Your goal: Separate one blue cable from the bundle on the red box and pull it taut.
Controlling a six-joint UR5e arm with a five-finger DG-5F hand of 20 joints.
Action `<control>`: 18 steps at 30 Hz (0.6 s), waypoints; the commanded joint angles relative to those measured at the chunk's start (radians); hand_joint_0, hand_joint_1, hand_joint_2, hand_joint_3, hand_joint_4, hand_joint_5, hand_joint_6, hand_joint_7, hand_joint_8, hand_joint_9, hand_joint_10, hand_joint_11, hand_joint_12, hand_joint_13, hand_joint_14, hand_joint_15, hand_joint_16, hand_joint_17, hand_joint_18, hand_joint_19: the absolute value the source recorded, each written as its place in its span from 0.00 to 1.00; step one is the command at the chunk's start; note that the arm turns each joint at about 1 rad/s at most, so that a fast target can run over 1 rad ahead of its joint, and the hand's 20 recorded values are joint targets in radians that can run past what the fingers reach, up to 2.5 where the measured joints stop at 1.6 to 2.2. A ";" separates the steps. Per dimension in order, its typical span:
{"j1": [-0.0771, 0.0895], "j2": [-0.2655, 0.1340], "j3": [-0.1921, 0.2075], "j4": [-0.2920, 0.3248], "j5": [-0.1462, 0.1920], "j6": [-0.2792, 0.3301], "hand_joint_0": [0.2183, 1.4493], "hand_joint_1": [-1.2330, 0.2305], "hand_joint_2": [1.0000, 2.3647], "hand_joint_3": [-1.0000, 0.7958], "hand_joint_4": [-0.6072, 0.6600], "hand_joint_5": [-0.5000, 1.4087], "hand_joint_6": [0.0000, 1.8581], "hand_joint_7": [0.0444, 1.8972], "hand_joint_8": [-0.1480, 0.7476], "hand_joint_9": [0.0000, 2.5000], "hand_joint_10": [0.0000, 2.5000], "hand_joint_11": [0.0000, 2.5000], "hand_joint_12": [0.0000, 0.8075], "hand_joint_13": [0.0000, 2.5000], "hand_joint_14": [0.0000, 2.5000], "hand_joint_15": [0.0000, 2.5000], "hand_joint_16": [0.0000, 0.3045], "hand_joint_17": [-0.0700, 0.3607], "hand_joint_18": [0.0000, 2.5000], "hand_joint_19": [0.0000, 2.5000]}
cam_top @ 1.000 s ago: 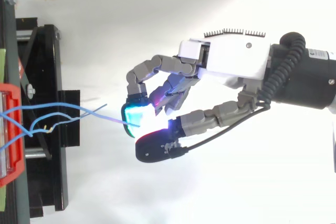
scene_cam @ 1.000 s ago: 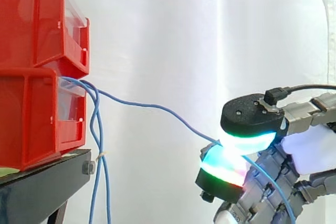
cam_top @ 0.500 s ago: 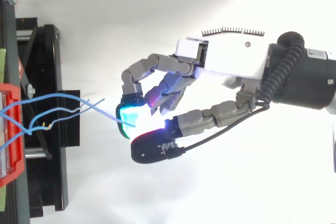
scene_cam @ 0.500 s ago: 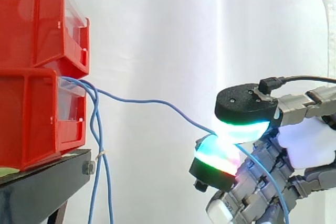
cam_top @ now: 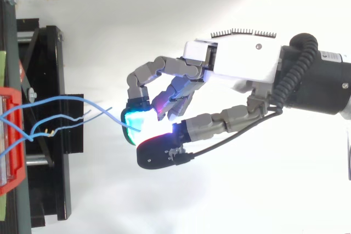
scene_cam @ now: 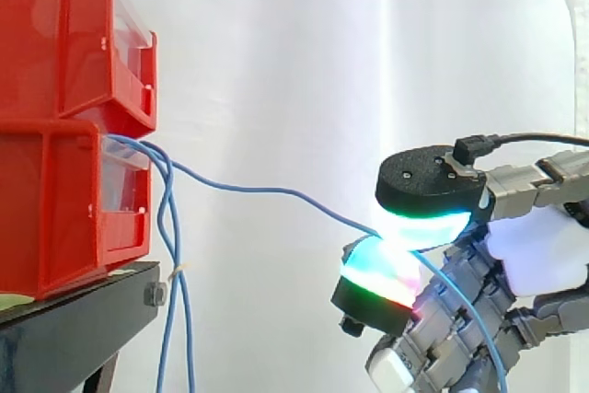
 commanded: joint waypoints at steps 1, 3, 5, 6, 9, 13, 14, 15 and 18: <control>-0.001 0.000 0.000 0.000 0.000 0.000 0.21 0.38 0.47 0.55 0.36 0.22 0.47 0.70 0.51 0.35 0.00 0.08 0.51 0.31 0.00 0.11 0.18 0.45 0.35 0.15; -0.001 0.000 0.000 0.000 0.000 0.000 0.21 0.38 0.47 0.55 0.37 0.22 0.47 0.70 0.51 0.35 0.00 0.08 0.51 0.31 0.00 0.11 0.18 0.45 0.35 0.15; 0.000 0.000 0.000 0.000 0.000 0.000 0.21 0.38 0.47 0.55 0.37 0.22 0.47 0.70 0.51 0.35 0.00 0.08 0.52 0.31 0.00 0.11 0.18 0.45 0.35 0.15; 0.000 0.000 -0.001 0.000 0.000 0.000 0.21 0.38 0.47 0.55 0.37 0.22 0.47 0.70 0.51 0.35 0.00 0.08 0.51 0.31 0.00 0.11 0.18 0.45 0.35 0.15; 0.000 0.000 -0.001 0.000 0.000 0.000 0.21 0.38 0.47 0.55 0.37 0.22 0.47 0.70 0.51 0.35 0.00 0.08 0.52 0.31 0.00 0.11 0.18 0.45 0.35 0.15; 0.000 0.000 0.000 0.000 0.000 0.000 0.21 0.38 0.47 0.55 0.37 0.22 0.47 0.70 0.51 0.35 0.00 0.09 0.53 0.31 0.00 0.11 0.19 0.46 0.36 0.15; 0.000 0.000 0.000 0.000 0.000 0.000 0.21 0.38 0.46 0.55 0.36 0.22 0.47 0.70 0.51 0.35 0.00 0.09 0.53 0.31 0.00 0.11 0.19 0.46 0.36 0.15; 0.000 0.000 0.000 0.000 0.000 0.000 0.21 0.38 0.46 0.55 0.37 0.22 0.47 0.70 0.51 0.35 0.00 0.08 0.53 0.31 0.00 0.11 0.19 0.46 0.36 0.15; 0.000 0.000 0.000 0.000 0.000 0.000 0.21 0.37 0.45 0.55 0.37 0.22 0.47 0.70 0.52 0.36 0.00 0.09 0.54 0.31 0.00 0.11 0.19 0.46 0.36 0.15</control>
